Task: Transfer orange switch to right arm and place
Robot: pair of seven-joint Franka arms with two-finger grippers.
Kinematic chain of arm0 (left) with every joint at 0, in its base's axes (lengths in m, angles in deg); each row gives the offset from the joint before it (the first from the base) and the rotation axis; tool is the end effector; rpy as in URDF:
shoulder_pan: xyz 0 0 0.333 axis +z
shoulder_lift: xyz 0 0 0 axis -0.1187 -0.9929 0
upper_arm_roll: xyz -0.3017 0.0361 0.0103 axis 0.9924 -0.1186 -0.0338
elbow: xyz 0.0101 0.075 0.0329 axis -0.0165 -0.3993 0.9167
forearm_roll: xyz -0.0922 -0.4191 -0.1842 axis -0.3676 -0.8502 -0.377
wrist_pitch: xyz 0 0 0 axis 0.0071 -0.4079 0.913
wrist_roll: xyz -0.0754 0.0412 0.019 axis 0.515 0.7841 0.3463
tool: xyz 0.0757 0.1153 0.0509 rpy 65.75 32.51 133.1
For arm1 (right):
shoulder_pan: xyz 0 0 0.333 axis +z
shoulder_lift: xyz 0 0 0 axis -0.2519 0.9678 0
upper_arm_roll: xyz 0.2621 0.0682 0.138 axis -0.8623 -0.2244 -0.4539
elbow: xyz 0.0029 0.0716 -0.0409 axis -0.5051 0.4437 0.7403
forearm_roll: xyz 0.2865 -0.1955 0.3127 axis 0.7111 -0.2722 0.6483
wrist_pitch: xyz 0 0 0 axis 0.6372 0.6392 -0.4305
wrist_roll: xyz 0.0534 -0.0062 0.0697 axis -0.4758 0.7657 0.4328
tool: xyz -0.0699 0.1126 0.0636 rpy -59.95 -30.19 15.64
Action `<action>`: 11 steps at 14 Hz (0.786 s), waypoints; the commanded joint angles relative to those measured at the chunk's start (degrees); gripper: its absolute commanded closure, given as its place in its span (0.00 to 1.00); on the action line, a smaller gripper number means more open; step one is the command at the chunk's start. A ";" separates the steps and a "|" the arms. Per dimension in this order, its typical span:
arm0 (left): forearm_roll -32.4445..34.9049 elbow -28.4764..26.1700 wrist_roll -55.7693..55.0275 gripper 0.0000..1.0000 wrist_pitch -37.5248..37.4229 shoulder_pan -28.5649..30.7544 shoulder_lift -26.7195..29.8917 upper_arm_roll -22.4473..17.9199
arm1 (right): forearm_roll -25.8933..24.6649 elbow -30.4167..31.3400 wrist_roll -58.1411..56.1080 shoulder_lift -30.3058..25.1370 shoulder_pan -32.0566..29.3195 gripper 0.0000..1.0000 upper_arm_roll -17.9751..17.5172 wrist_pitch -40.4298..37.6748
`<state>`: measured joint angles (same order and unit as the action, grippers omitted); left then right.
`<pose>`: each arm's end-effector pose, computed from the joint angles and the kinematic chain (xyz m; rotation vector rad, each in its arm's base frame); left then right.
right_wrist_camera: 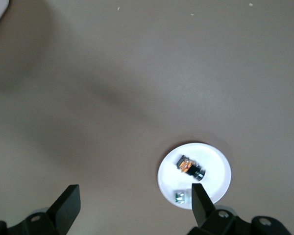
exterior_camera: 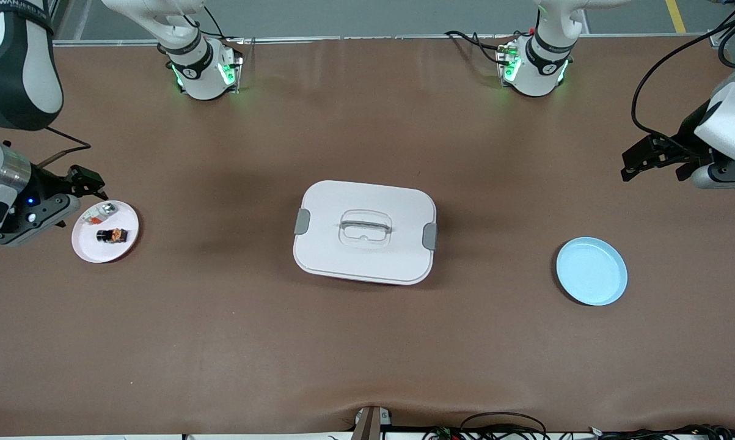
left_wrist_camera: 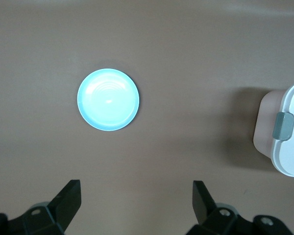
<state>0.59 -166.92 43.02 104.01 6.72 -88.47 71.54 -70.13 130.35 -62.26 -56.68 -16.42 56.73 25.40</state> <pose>0.6389 -0.0592 0.5611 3.1208 0.0042 0.0712 0.6567 -0.0295 0.4373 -3.0062 -0.8770 0.1268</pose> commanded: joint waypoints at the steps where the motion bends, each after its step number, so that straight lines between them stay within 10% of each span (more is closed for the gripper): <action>1: 0.51 0.15 1.44 0.00 0.17 0.36 0.05 0.16 | -1.16 -4.11 9.70 0.61 1.13 0.00 0.41 -4.42; 11: 0.51 -0.03 1.52 0.00 0.17 0.97 0.05 0.16 | -1.15 -10.54 38.56 0.61 5.00 0.00 0.41 -9.35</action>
<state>0.59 -166.97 43.40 104.01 7.34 -88.49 71.51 -70.20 122.45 -26.89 -56.65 -12.40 56.73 17.58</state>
